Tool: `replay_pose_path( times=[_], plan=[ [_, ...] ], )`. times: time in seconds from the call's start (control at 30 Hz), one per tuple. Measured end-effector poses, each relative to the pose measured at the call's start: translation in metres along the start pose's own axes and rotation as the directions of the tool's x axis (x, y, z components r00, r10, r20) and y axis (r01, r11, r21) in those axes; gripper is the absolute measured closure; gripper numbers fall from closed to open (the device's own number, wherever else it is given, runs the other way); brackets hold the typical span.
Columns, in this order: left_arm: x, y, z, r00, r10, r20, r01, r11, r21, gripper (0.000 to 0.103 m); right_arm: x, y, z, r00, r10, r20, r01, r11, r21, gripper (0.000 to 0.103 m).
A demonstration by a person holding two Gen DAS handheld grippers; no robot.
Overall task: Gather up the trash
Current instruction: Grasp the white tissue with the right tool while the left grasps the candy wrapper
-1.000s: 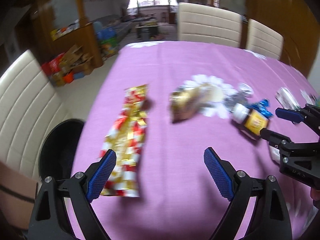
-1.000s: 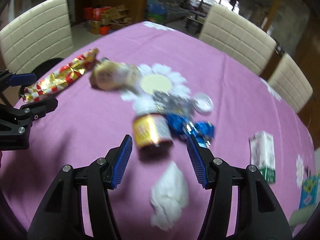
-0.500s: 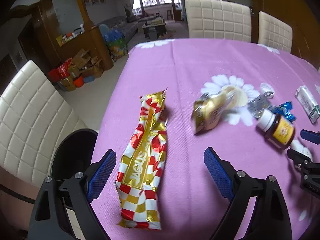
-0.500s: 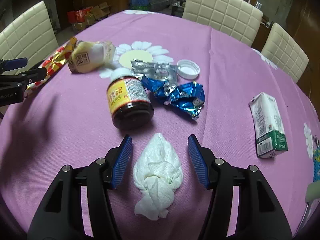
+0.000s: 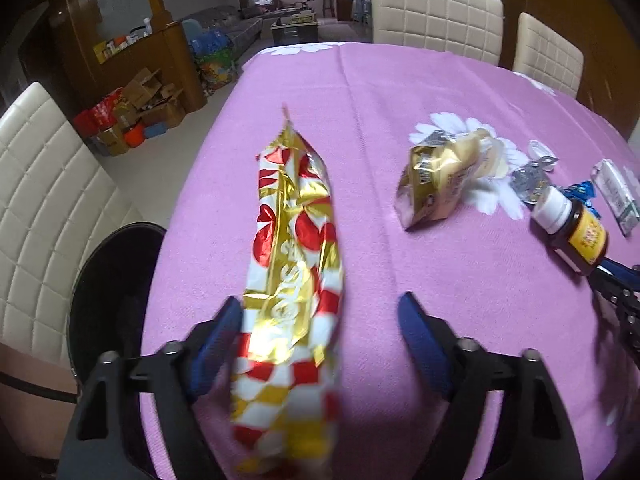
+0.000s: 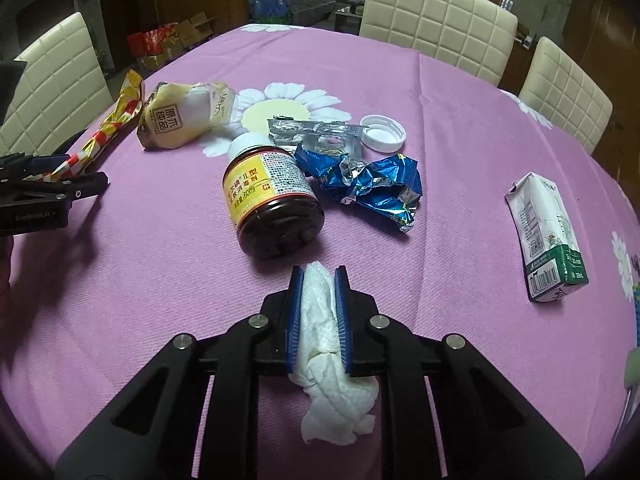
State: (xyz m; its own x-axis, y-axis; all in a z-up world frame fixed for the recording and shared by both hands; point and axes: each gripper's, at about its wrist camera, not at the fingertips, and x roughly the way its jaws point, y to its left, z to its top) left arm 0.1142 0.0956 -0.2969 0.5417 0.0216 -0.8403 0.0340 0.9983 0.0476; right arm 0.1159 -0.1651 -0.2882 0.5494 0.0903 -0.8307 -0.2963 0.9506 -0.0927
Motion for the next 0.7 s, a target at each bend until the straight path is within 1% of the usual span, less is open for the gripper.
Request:
replay_pose_path(
  times=[0.03,0.07,0.1,0.13,0.2,0.23,0.33,0.53,0.7],
  plan=[
    [-0.002,-0.003,0.0,1.0,-0.018,0.0,0.018,1.0,0.012,0.053,-0.001,0.0,0.0,1.0,-0.001,0.0,0.001,1.0,0.001,0.088],
    [-0.004,-0.006,0.0,1.0,-0.023,-0.001,0.023,0.999,0.024,0.058,-0.001,0.0,0.0,1.0,-0.002,0.0,0.002,1.0,0.001,0.089],
    [-0.005,-0.011,0.001,1.0,-0.009,0.001,0.009,0.999,0.04,0.065,-0.002,0.0,0.001,1.0,-0.003,0.001,0.003,1.0,-0.001,0.09],
    [-0.006,-0.014,0.001,1.0,-0.005,0.004,0.005,0.999,0.048,0.075,-0.003,0.0,0.002,1.0,-0.004,0.003,0.004,1.0,-0.004,0.09],
    [-0.008,-0.015,0.001,1.0,-0.019,0.003,0.019,0.998,0.052,0.078,-0.007,0.003,0.003,1.0,-0.005,0.009,0.005,1.0,-0.017,0.09],
    [-0.009,-0.015,0.001,1.0,-0.019,0.002,0.019,0.998,0.055,0.081,-0.008,0.003,0.004,1.0,-0.005,0.012,0.005,1.0,-0.023,0.09],
    [-0.014,-0.018,0.0,1.0,0.001,0.015,-0.003,0.997,0.08,0.085,-0.013,0.008,0.006,1.0,0.002,0.024,-0.001,0.999,-0.046,0.09],
    [-0.029,-0.015,-0.001,0.999,0.003,0.042,-0.006,0.998,0.068,0.089,-0.024,0.023,0.012,0.999,0.028,0.047,-0.023,0.995,-0.097,0.09],
    [-0.05,-0.008,-0.001,0.996,0.024,0.085,-0.029,0.998,0.059,0.09,-0.036,0.041,0.019,0.995,0.06,0.078,-0.047,0.986,-0.159,0.09]
  ],
)
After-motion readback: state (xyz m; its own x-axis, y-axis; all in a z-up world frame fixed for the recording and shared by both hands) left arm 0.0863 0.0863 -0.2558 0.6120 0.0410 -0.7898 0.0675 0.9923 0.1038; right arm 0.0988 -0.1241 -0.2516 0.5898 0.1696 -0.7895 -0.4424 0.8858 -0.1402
